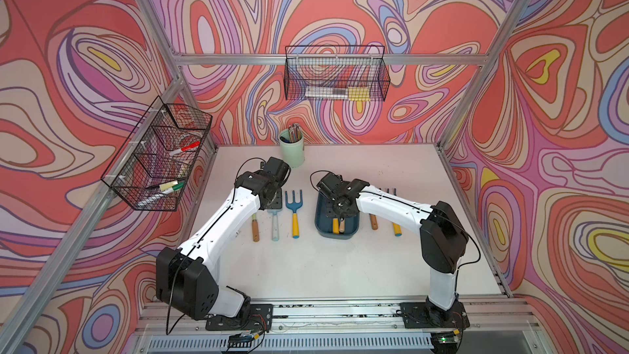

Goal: Take the hand rake out of the storage box
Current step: Pick up the rake from the storage box.

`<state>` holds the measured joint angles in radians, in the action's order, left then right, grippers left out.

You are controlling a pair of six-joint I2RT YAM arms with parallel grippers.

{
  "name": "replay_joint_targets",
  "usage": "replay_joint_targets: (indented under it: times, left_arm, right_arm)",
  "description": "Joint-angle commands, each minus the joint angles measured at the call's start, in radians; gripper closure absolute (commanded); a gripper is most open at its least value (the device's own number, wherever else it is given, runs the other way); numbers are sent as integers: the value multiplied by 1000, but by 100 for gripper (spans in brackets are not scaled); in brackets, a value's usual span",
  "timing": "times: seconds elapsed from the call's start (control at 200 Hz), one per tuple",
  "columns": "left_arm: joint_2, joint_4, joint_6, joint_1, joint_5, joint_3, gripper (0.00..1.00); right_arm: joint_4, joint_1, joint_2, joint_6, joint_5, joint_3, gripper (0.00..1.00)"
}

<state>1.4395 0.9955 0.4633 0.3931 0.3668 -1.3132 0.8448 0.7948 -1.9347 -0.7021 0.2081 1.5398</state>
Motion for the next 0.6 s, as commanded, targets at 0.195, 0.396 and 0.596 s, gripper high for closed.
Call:
replay_joint_targets:
  times: [0.195,0.396,0.596]
  left_arm:
    - [-29,0,4,-3,-6,29,32]
    - [-38,-1,4,-4,-1,37,32]
    - [-44,-2,6,-3,1,42,32]
  right_arm:
    - [-32,3,-71,-23,23,-13,61]
    - [-58,3,-99,-29,17,-18,63]
    - [-56,3,-142,-39,14,3,64]
